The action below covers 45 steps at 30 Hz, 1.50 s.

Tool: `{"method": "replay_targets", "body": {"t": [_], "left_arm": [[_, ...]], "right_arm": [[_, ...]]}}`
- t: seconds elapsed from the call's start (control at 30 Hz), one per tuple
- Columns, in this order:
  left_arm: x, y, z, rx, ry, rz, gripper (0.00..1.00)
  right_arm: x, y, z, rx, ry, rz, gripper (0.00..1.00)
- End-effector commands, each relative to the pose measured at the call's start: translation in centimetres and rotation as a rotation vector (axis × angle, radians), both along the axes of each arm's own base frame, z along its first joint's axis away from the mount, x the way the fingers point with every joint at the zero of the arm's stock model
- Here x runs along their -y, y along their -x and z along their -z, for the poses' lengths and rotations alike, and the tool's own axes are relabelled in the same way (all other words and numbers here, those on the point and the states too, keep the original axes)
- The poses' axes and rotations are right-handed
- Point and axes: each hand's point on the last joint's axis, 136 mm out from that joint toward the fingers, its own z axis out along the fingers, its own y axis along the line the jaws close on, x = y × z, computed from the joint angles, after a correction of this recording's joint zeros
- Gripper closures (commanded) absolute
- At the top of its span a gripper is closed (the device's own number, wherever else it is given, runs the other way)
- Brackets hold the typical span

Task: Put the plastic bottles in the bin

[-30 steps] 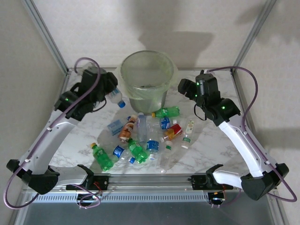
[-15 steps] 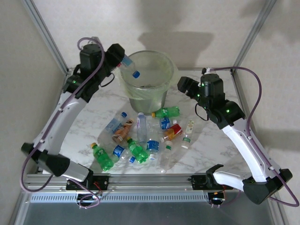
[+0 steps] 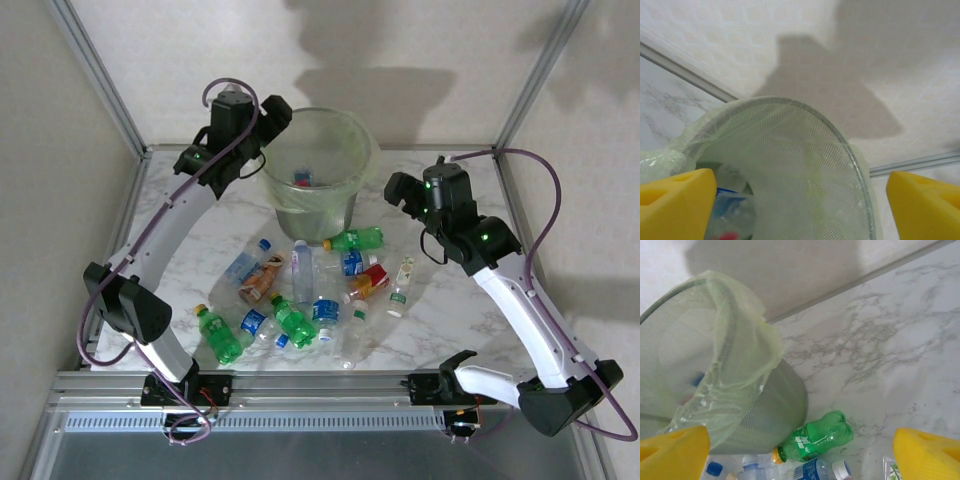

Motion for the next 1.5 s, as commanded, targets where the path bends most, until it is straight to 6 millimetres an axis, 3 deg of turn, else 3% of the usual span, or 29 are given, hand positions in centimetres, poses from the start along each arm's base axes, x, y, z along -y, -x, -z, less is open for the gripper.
{"method": "replay_targets", "body": {"t": [0.0,0.2,0.37,0.5,0.67,0.87,1.07,1.47], "left_arm": [[-0.8,0.6,-2.3,0.046,-0.019,-0.017,0.1],[-1.0,3.1,-5.9,0.142,-0.05,0.001,0.1],[0.1,7.5,-9.2,0.306,0.005,0.14,0.12],[0.0,10.9,-10.0,0.382,0.02,0.22,0.09],[-0.1,13.0,-8.3,0.364,0.03,0.268,0.09],[1.2,13.6,-5.6,0.312,0.098,0.339,0.12],[1.3,13.6,-4.6,0.295,0.125,0.34,0.14],[1.7,13.6,-2.8,0.265,0.146,0.35,0.15]], "right_arm": [[2.4,-0.1,1.2,-0.038,0.043,0.119,0.01],[4.3,-0.1,3.2,-0.069,0.092,0.177,0.01],[4.1,0.7,7.9,-0.206,0.127,0.118,0.02],[3.9,2.2,12.6,-0.35,0.144,0.08,0.05],[3.8,4.1,18.6,-0.524,0.157,0.053,0.07],[3.6,4.4,22.7,-0.647,0.192,0.056,0.04],[3.2,3.8,25.5,-0.715,0.216,0.061,0.07],[3.0,4.4,29.1,-0.777,0.213,0.058,0.14]]}}
